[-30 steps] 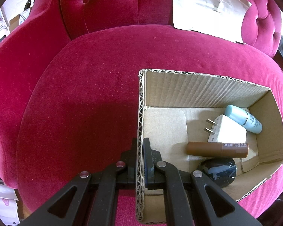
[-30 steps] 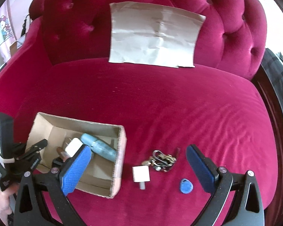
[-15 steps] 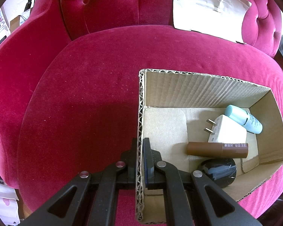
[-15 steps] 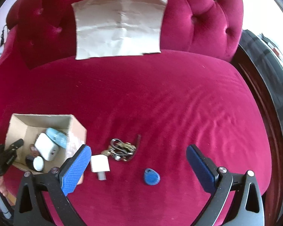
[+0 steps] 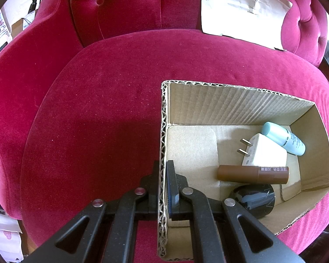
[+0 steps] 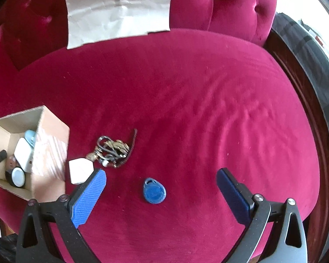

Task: Organize rigid objects
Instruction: 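Move the right tool back to the blue key fob, then grasp the blue key fob with the right tool, then carry the blue key fob over the box with the right tool, then lower the key fob into the box and open the right tool, then move the right tool back to the small white charger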

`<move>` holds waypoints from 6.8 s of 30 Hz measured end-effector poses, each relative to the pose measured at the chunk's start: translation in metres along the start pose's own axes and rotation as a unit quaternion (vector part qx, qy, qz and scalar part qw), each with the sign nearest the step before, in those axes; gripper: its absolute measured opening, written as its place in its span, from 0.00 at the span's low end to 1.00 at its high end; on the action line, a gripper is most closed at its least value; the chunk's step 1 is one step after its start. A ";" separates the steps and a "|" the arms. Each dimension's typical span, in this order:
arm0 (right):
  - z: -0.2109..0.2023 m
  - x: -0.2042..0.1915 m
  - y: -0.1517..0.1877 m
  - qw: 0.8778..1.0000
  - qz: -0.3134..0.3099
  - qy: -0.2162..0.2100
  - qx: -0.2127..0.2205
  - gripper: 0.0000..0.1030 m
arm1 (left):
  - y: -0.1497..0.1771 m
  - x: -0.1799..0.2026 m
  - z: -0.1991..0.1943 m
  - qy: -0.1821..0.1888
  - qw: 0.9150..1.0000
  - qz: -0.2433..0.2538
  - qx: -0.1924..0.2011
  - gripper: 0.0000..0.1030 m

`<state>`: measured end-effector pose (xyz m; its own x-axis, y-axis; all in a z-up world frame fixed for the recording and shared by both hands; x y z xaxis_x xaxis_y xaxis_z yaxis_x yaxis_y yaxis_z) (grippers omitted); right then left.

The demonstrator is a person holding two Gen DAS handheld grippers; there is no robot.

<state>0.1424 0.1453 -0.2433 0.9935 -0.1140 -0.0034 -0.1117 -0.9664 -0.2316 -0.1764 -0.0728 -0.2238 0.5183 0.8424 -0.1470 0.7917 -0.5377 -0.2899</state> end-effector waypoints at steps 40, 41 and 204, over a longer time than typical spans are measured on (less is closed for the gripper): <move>0.029 0.006 0.030 0.999 0.004 -0.015 -0.037 0.27 | 0.003 -0.001 -0.002 -0.008 1.000 0.005 0.006 0.04; 0.029 0.007 0.030 0.999 0.006 -0.016 -0.037 0.27 | 0.003 -0.001 -0.002 -0.008 1.000 0.005 0.006 0.04; -0.036 -0.061 0.001 0.996 -0.066 -0.032 0.051 1.00 | -0.005 0.001 0.006 -0.004 1.000 0.005 0.003 0.04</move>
<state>0.0811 0.1429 -0.2084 0.9991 0.0317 -0.0281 0.0207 -0.9433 -0.3312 -0.1818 -0.0691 -0.2282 0.5238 0.8370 -0.1582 0.7841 -0.5464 -0.2944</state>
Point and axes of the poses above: each gripper's, at about its wrist camera, not at the fingertips, and z roughly the way its jaws point, x to its right, y to its underside, the point moved 1 cm from there along z, roughly the way its jaws point, and after that the axes turned 11 degrees about -x, right-handed, at the moved point
